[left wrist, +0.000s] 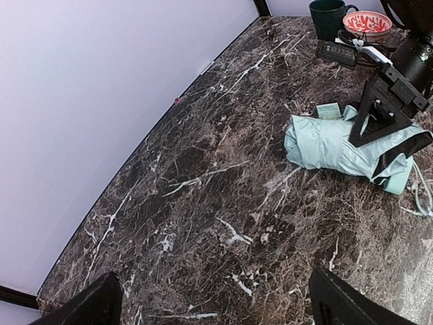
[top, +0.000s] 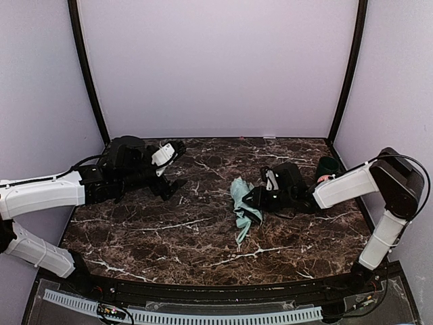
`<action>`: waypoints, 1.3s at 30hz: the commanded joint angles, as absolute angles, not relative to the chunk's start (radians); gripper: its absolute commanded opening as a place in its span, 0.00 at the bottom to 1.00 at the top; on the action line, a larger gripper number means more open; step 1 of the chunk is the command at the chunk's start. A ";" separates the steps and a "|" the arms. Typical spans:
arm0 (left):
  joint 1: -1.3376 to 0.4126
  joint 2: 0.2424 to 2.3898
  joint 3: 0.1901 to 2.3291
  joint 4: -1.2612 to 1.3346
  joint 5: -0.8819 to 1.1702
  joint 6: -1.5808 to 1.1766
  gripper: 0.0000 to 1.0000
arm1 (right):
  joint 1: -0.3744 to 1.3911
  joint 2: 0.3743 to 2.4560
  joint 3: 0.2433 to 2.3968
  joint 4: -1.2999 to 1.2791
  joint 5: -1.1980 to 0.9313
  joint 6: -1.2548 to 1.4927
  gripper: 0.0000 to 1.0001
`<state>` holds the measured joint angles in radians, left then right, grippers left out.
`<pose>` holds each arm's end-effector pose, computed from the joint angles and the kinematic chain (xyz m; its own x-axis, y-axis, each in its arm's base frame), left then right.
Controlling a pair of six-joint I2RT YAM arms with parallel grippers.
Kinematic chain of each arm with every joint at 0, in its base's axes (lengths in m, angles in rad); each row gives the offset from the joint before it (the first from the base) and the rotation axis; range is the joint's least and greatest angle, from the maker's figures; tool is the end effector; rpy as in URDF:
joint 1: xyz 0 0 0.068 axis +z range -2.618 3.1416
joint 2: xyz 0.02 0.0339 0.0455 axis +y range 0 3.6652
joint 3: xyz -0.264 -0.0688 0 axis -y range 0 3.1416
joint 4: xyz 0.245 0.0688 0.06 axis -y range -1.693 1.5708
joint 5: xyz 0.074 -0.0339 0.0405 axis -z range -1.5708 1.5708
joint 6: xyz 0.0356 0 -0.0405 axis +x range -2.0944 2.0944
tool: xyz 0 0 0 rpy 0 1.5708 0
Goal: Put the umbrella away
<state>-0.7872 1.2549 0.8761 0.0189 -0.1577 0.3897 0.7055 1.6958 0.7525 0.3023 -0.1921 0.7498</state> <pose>0.2086 -0.2015 0.2911 -0.0036 0.5352 -0.8447 0.6456 0.6463 0.4067 0.2488 0.2209 0.1472 -0.8463 0.1579 -0.5087 -0.2408 0.7385 0.6298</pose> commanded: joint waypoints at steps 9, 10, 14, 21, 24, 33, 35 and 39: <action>-0.779 1.230 0.861 0.025 -0.160 0.400 0.99 | 0.668 1.721 0.702 0.521 -0.084 0.949 0.72; -0.779 1.230 0.861 0.026 -0.157 0.401 0.99 | 0.656 1.712 0.691 0.508 -0.083 0.940 0.73; -0.779 1.232 0.863 0.023 -0.156 0.404 0.99 | 0.623 1.655 0.665 0.450 -0.063 0.870 0.74; -0.779 1.232 0.865 0.019 -0.159 0.409 0.99 | 0.623 1.554 0.795 0.281 -0.109 0.639 0.78; -0.780 1.239 0.869 0.013 -0.162 0.404 0.99 | 0.618 1.513 0.841 0.214 -0.080 0.563 0.81; -0.687 1.294 0.911 -0.016 -0.249 0.263 0.99 | 0.395 1.338 0.872 0.118 -0.106 0.349 1.00; -0.630 1.298 0.914 -0.010 -0.262 0.195 0.99 | 0.301 1.282 0.851 0.107 -0.121 0.316 1.00; -0.463 1.269 0.847 0.075 -0.266 0.054 0.99 | 0.104 1.176 0.780 0.108 -0.152 0.264 1.00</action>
